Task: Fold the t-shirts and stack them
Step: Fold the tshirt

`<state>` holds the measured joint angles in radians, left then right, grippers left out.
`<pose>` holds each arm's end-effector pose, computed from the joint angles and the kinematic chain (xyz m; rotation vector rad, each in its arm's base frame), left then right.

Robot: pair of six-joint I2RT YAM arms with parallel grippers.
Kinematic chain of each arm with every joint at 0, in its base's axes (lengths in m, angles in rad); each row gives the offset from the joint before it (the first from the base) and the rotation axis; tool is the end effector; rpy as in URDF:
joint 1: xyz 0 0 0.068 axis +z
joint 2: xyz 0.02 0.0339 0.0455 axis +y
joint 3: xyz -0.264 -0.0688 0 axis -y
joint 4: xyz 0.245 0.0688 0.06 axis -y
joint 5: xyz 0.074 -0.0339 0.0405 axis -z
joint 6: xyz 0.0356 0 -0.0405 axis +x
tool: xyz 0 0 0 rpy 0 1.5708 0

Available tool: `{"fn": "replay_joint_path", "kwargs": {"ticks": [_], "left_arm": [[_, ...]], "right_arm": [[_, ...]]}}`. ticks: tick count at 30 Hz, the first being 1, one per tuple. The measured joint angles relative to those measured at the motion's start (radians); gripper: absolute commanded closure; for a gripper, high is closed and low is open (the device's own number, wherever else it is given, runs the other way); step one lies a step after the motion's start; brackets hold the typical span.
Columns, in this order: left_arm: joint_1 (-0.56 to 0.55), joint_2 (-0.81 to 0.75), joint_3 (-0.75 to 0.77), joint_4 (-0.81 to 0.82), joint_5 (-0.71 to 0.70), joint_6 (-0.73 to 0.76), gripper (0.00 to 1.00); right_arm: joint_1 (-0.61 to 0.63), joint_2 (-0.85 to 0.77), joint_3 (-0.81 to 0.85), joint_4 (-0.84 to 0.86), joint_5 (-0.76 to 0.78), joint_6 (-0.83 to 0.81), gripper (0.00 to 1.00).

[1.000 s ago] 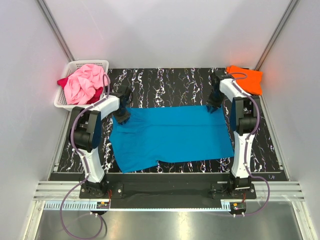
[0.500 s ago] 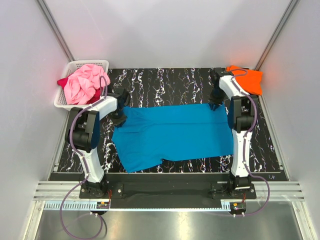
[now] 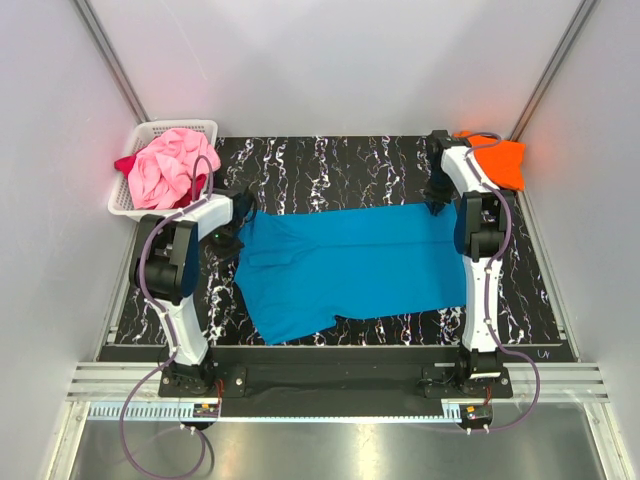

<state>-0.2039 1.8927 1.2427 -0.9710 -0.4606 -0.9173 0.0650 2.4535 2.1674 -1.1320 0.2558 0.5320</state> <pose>0.3259 -0.0512 0.1577 -0.9884 2.7009 0.6095 0.4919 0.0230 0.1624 0.7005 2.8215 -0.2919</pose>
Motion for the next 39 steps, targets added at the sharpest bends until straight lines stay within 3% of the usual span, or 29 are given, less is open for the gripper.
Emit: {"fn": "replay_joint_path", "kwargs": {"ticks": [5,8,10,15,27,39], "left_arm": [[0.0,-0.026,0.008,-0.001,0.017,0.015,0.9],[0.0,-0.095,0.016,0.043,0.071,0.066,0.8],[0.0,-0.148,0.023,0.092,0.119,0.107,0.73],[0.0,-0.184,0.085,0.184,0.192,0.162,0.7],[0.116,0.098,0.18,0.398,0.511,0.143,0.71],[0.139,0.143,0.238,0.446,0.61,0.112,0.69]], "right_arm": [[-0.001,0.0,0.0,-0.007,0.019,-0.001,0.81],[-0.001,0.0,-0.003,-0.006,0.02,-0.005,0.79],[-0.001,-0.018,-0.034,0.018,0.017,-0.018,0.73],[0.004,-0.18,-0.284,0.151,-0.018,-0.05,0.57],[0.082,-0.711,-0.662,0.441,-0.283,-0.1,0.52],[0.161,-0.755,-0.857,0.482,-0.381,-0.1,0.52]]}}
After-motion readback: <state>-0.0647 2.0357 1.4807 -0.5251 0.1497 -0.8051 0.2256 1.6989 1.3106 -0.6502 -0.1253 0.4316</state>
